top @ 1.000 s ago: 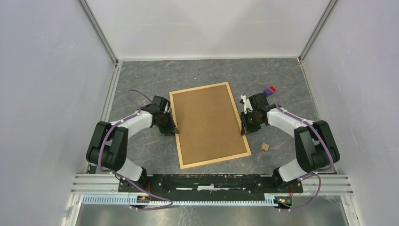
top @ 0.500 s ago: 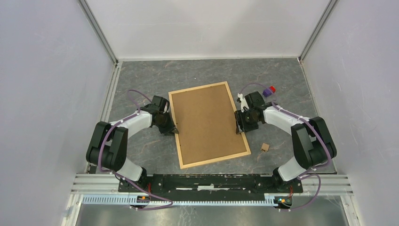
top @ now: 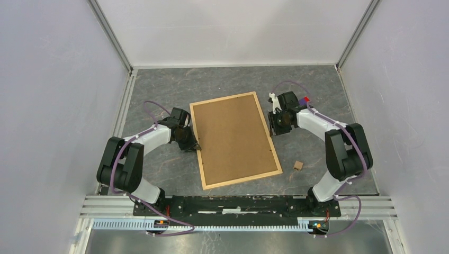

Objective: Put the photo into the frame
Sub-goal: Install the photo frame at the center of the board.

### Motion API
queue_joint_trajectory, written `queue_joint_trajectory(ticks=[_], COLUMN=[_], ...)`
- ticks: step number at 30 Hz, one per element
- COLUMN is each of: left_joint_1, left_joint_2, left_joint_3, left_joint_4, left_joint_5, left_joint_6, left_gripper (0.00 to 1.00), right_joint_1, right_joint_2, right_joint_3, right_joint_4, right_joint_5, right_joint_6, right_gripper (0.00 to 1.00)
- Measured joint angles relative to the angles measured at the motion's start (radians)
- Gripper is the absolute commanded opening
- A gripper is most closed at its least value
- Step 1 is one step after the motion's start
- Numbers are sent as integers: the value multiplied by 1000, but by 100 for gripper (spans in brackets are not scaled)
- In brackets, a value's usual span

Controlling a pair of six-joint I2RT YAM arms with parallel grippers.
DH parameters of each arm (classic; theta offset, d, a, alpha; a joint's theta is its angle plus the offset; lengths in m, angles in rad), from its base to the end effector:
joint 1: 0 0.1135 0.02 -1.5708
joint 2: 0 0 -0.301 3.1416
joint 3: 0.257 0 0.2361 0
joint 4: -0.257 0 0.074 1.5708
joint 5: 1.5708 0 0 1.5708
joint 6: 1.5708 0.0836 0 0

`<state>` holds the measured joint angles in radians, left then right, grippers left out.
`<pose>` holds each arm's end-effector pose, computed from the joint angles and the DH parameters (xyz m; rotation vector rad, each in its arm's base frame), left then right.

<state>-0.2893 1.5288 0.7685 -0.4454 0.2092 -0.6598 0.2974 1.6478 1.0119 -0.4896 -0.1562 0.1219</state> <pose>0.2536 -0.0936 0.1548 -0.4737 2.8294 -0.5098 0.3117 0.1091 0.1850 -0.2862 2.7041 0.3362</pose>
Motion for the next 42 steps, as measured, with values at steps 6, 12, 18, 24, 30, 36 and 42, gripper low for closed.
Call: queue_joint_trajectory(ticks=[6,12,18,24,30,36,42], left_joint_1=[0,0,0,0,0,0,0], left_joint_2=[0,0,0,0,0,0,0], left_joint_3=[-1,-1,-1,-1,-1,-1,-1], left_joint_4=[2,2,2,2,2,3,3], left_joint_5=[0,1,1,1,1,1,2], left_joint_6=[3,4,5,5,5,5,5], left_gripper=[27,26,26,25,25,25,24], right_joint_1=[-1,-7,-12,-13,-18,-18,-19], right_joint_2=[58,106,142,156,169,182,191], right_joint_3=[29,80,111,124,135,143,153], right_joint_4=[6,26,25,26,27,27,19], right_joint_5=[-21,-36,-48,-61,-80,-90,-90], right_joint_6=[-11,-13,-12,-11,-10,-7,-5], right_gripper=[37,36,34,34,34,34,34])
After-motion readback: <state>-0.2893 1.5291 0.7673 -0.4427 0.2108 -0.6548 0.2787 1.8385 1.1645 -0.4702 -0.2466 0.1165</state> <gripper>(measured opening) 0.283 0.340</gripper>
